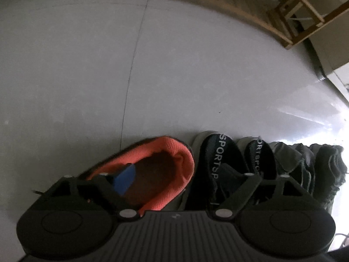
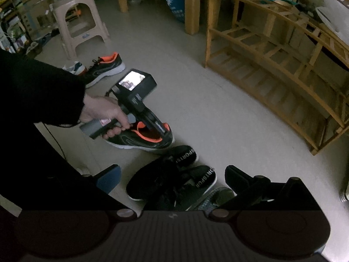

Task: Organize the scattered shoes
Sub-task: 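Carry the black-and-orange sneaker beside the slip-ons and release it with the left tool, then grasp the sneaker heel with the right tool, lift and set it straight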

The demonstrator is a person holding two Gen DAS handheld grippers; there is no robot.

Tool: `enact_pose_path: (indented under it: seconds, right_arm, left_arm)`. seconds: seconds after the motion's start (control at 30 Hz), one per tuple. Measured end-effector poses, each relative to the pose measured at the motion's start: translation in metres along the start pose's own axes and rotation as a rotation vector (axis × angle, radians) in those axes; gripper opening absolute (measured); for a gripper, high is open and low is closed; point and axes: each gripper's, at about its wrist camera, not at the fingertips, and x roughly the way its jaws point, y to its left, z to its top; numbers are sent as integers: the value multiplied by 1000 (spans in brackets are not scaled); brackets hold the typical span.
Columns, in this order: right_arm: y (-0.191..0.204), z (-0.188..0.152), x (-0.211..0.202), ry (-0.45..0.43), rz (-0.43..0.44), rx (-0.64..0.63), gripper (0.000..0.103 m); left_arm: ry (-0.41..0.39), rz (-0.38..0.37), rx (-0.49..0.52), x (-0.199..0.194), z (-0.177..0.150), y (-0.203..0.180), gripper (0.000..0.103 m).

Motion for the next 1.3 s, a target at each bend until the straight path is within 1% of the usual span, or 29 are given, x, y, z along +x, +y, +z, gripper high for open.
enact_pose_path:
  seconds: [0.07, 0.17, 0.2, 0.3, 0.37, 0.47, 0.57, 0.63, 0.7, 0.73, 0.77, 0.8, 0.83, 0.9, 0.97, 1.03, 1.07, 1.1, 1.13, 1.23, 1.3]
  right_arm:
    - [-3, -1, 0, 1, -6, 14, 103]
    - [-6, -1, 2, 8, -7, 44, 103]
    - [-7, -1, 3, 10, -6, 49, 103]
    - [-9, 2, 11, 30, -6, 64, 103]
    - [-6, 6, 16, 42, -13, 58, 103]
    - [1, 12, 25, 47, -20, 36, 103]
    - [9, 21, 36, 44, -9, 15, 103]
    - [17, 30, 51, 53, -14, 15, 103]
    - [20, 37, 65, 71, -20, 25, 103]
    - [21, 41, 71, 79, -22, 34, 103]
    - [22, 45, 81, 91, -20, 54, 103]
    - [22, 50, 91, 105, -17, 75, 103]
    - [22, 54, 102, 120, -15, 94, 103]
    - [19, 64, 133, 163, -29, 141, 103]
    - [15, 69, 158, 194, -41, 175, 103]
    - [11, 74, 186, 227, -47, 206, 103]
    - [10, 77, 203, 247, -50, 220, 103]
    - [10, 83, 222, 265, -48, 229, 103]
    - [11, 85, 232, 270, -42, 229, 103]
    - [12, 94, 269, 262, -30, 214, 103]
    - [10, 94, 293, 302, -49, 214, 102]
  left_arm:
    - [-1, 3, 13, -11, 2, 7, 97]
    - [-19, 17, 31, -46, 5, 21, 98]
    - [-29, 20, 45, -64, 6, 26, 99]
    - [-85, 16, 123, -119, 12, 35, 101]
    - [-135, 22, 128, -150, 17, 40, 103]
    - [-215, 42, 99, -208, 20, 48, 103]
    - [-292, 77, 63, -264, 17, 44, 103]
    - [-338, 101, 19, -293, 14, 38, 103]
    - [-416, 141, -47, -320, 6, 26, 103]
    - [-437, 157, -66, -327, 4, 22, 103]
    - [-478, 192, -101, -338, -4, 14, 103]
    - [-512, 211, -124, -344, -13, 8, 103]
    - [-529, 213, -133, -348, -18, 5, 103]
    - [-564, 191, -155, -350, -38, 0, 103]
    - [-543, 158, -153, -337, -53, -1, 103]
    - [-501, 149, -146, -321, -63, -1, 103]
    - [-472, 146, -155, -317, -64, 1, 103]
    - [-458, 118, -165, -317, -62, 3, 103]
    - [-453, 79, -173, -318, -60, 7, 103]
    - [-483, 82, -187, -333, -57, 9, 103]
    - [-529, 67, -199, -349, -53, 10, 103]
